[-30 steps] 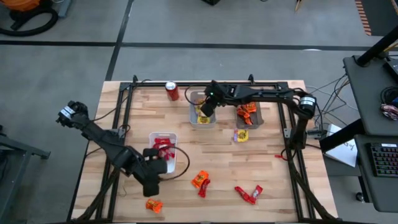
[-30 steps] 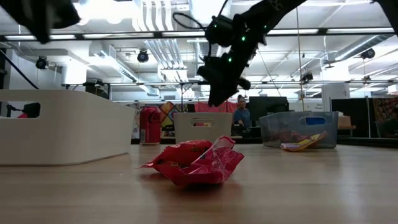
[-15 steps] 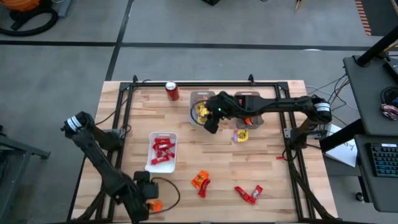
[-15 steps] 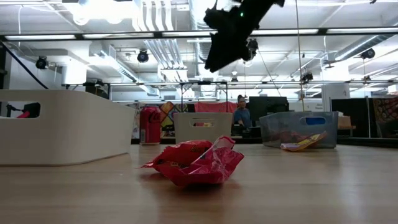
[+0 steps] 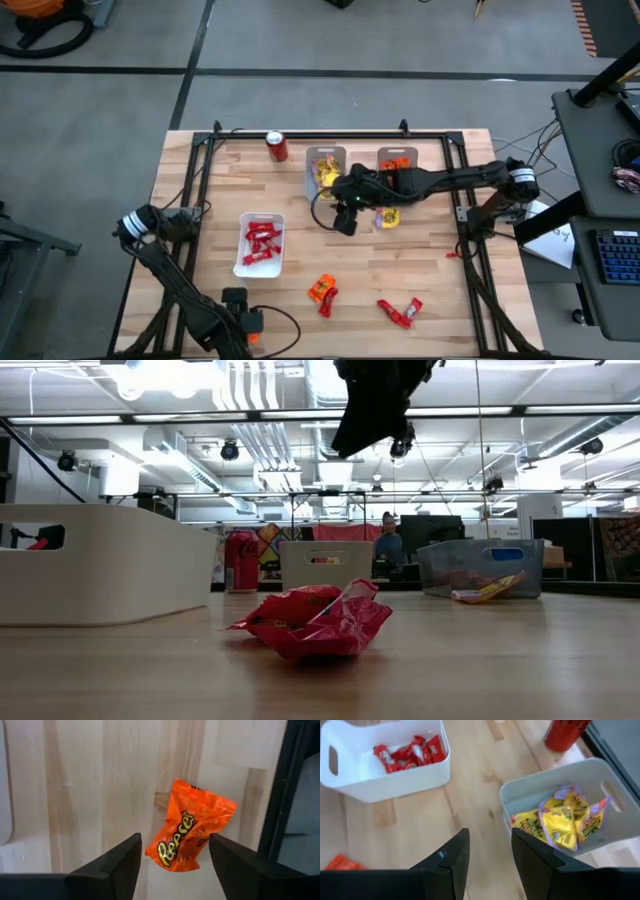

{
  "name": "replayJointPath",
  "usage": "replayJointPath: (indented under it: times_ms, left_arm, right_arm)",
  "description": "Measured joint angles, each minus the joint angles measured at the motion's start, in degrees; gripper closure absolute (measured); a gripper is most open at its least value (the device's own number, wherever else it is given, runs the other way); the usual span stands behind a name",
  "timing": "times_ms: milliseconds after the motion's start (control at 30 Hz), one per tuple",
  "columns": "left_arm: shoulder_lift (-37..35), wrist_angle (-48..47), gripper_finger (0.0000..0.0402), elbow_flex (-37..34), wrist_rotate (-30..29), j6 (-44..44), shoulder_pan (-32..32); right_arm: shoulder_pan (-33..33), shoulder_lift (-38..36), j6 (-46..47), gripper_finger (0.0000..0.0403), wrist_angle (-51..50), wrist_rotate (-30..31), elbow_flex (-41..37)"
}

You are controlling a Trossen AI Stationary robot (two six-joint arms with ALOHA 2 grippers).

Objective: Sort candy
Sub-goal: Put the orange candy into the black bin

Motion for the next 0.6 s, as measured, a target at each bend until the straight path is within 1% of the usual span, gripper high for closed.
replayJointPath:
  times_ms: [233,400,467,600]
  left_arm:
    - [0.21,0.63,0.0210,-1.19,-0.07,-0.15,-0.13]
    - [0.21,7.01,0.0225,-4.30,0.04,-0.21,-0.20]
    - [0.21,8.04,0.0233,-5.08,0.10,-0.22,-0.20]
    - [0.17,7.48,0.0261,-5.16,0.13,0.47,-0.20]
  right_arm:
    - [2.43,-0.02,0.99,0.0262,-2.26,0.07,-0.02]
    - [4.25,-0.11,0.99,0.0262,-2.68,0.38,-0.01]
    - [4.97,-0.11,0.99,0.0261,-2.91,0.39,-0.02]
    - [6.37,-0.11,1.42,0.0261,-2.99,0.39,-0.02]
